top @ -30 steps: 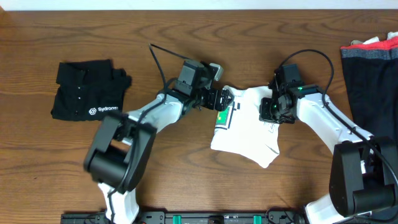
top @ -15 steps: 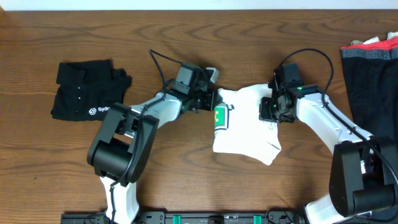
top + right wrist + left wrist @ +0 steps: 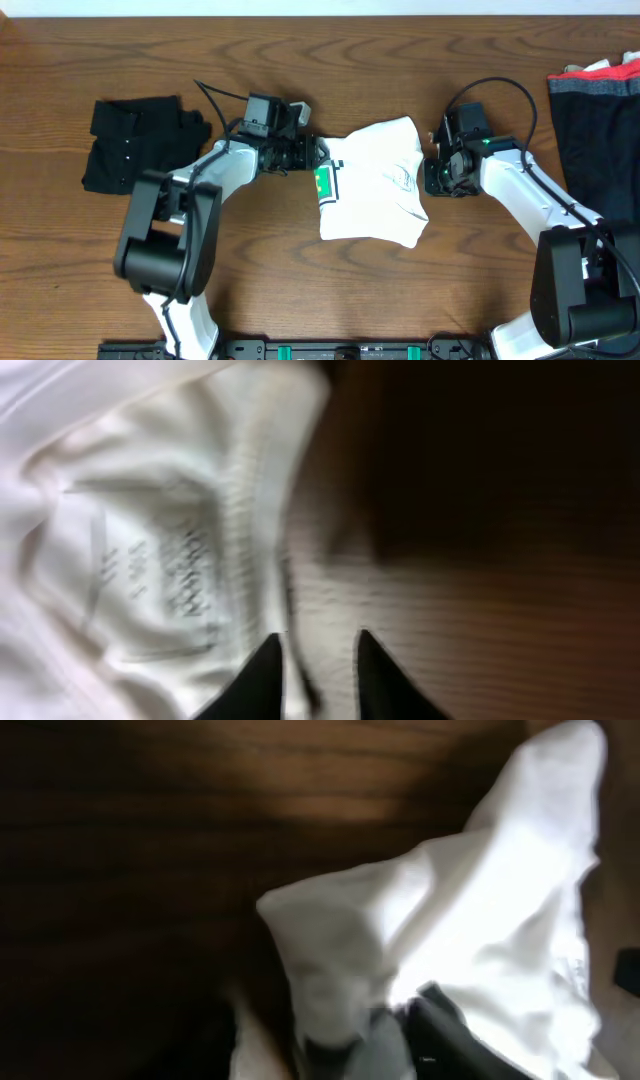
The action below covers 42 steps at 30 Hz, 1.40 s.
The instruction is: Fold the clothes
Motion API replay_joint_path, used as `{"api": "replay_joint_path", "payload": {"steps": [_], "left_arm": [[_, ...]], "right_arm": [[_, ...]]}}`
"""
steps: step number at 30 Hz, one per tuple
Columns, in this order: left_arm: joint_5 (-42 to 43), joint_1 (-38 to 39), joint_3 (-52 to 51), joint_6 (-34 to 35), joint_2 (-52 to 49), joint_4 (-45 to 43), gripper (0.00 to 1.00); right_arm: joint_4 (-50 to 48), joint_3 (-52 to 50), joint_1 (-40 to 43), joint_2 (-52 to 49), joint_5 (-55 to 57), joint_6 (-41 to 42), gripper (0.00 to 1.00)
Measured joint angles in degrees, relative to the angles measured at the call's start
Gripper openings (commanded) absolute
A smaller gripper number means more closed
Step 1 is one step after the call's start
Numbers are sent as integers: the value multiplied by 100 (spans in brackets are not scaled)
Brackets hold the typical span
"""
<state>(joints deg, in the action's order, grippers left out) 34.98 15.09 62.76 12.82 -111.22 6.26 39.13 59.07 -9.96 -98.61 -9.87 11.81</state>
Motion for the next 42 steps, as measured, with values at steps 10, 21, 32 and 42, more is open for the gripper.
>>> {"api": "replay_joint_path", "payload": {"steps": [10, 21, 32, 42], "left_arm": [[-348, -103, 0, -505, 1165, 201, 72], [-415, -101, 0, -780, 1058, 363, 72], [-435, -101, 0, -861, 1058, 387, 72], [-437, -92, 0, -863, 1058, 385, 72]], "right_arm": [[1104, 0, 4, 0, -1438, -378, 38], [1646, -57, -295, 2, -1733, -245, 73], [-378, -1078, -883, 179, -1405, 1506, 22], [-1611, -1123, -632, 240, -264, 1132, 53]]}}
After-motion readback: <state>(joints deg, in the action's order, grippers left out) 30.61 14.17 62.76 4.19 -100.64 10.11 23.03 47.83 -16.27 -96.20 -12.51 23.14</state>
